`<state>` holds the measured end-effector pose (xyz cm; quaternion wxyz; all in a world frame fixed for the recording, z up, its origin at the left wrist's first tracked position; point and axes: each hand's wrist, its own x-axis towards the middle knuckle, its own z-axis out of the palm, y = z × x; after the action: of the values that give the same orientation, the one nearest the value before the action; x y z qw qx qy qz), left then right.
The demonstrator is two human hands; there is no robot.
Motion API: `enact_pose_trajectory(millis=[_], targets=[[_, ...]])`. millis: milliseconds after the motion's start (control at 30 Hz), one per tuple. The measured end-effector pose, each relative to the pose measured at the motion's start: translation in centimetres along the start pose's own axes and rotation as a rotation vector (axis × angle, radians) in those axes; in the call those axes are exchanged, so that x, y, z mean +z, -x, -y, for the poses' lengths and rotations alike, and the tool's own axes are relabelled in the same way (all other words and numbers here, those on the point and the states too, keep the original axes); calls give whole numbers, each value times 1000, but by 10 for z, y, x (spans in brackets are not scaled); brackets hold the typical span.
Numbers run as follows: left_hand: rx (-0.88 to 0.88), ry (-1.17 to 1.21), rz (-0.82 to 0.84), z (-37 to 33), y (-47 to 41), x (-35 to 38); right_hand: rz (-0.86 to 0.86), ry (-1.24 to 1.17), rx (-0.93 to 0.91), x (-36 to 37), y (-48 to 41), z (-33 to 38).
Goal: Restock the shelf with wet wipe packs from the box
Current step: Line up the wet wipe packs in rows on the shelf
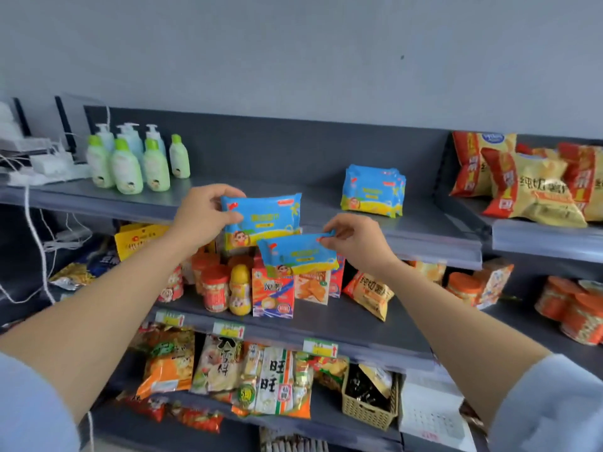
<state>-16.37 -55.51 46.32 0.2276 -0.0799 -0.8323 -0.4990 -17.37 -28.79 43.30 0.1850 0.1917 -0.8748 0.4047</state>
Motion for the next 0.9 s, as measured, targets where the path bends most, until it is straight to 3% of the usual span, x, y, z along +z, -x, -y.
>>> enact_pose_trajectory(millis=[167, 433, 900], targets=[[76, 27, -180, -10, -61, 0, -77, -55, -54, -9, -65, -2], [109, 76, -277, 0, -149, 10, -86, 12, -22, -8, -159, -29], [29, 124, -276, 63, -248, 18, -98, 236, 167, 42, -269, -66]])
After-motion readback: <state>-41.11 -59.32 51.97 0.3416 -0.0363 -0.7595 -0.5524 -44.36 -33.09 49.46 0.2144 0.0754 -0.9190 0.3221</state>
